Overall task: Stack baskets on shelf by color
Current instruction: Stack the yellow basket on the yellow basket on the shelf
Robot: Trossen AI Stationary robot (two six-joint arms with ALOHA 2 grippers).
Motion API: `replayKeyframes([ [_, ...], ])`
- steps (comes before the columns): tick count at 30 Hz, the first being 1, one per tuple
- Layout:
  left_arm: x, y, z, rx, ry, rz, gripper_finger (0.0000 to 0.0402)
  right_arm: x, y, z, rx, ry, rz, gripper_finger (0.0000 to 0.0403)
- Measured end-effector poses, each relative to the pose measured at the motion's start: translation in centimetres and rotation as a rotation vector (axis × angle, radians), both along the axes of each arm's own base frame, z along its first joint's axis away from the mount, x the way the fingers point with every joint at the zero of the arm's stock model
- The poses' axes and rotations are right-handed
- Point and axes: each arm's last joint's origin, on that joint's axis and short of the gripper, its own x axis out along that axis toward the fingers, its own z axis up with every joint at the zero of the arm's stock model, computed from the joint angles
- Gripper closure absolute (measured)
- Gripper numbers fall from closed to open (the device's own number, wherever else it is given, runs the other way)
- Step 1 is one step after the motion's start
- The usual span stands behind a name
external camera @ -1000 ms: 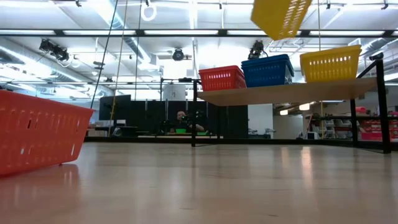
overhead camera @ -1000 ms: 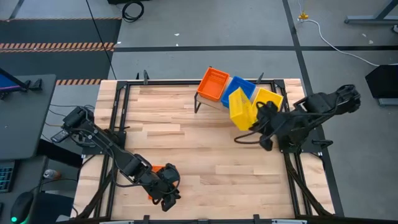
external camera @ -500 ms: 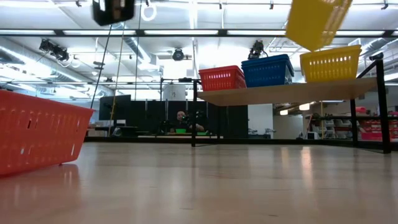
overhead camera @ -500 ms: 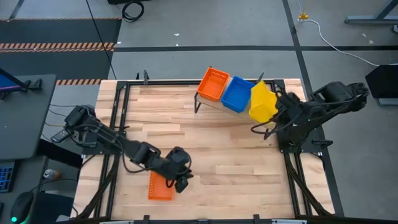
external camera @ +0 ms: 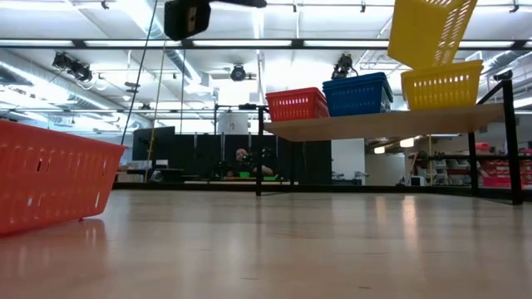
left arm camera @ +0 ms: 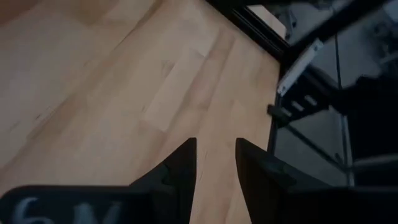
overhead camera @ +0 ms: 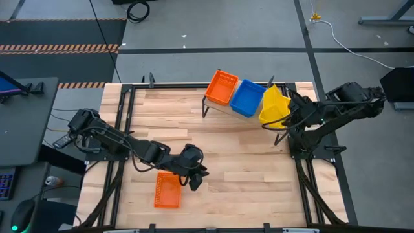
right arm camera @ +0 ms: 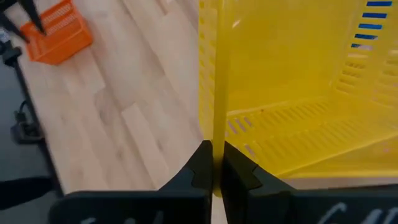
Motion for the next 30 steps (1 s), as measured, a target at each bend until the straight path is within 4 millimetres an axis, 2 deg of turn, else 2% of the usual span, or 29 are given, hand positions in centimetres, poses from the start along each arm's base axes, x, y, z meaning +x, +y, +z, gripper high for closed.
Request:
replayKeyframes([
  [5, -0.3, 0.1, 1.2, -0.094, -0.048, 0.029, 0.0285, -0.9, -0.5, 0.2, 0.026, -0.022, -0.004, 0.0385],
  [16, -0.1, -0.4, 2.6, -0.199, -0.159, 0.005, 0.0285, -4.3, -2.5, 0.5, -0.059, -0.115, -0.078, 0.0385],
  [22, 0.1, -0.4, 3.1, -0.217, -0.209, -0.009, 0.0285, -4.2, -2.5, -1.9, -0.023, -0.028, -0.051, 0.0384],
  [26, 0.4, -0.4, 3.9, -0.246, -0.292, -0.015, 0.0285, -3.6, -2.2, -4.3, 0.026, 0.072, -0.010, 0.0384],
  [30, 0.4, -0.4, 4.9, -0.244, -0.374, -0.029, 0.0285, -3.4, -2.2, -5.6, 0.017, 0.120, -0.017, 0.0383],
])
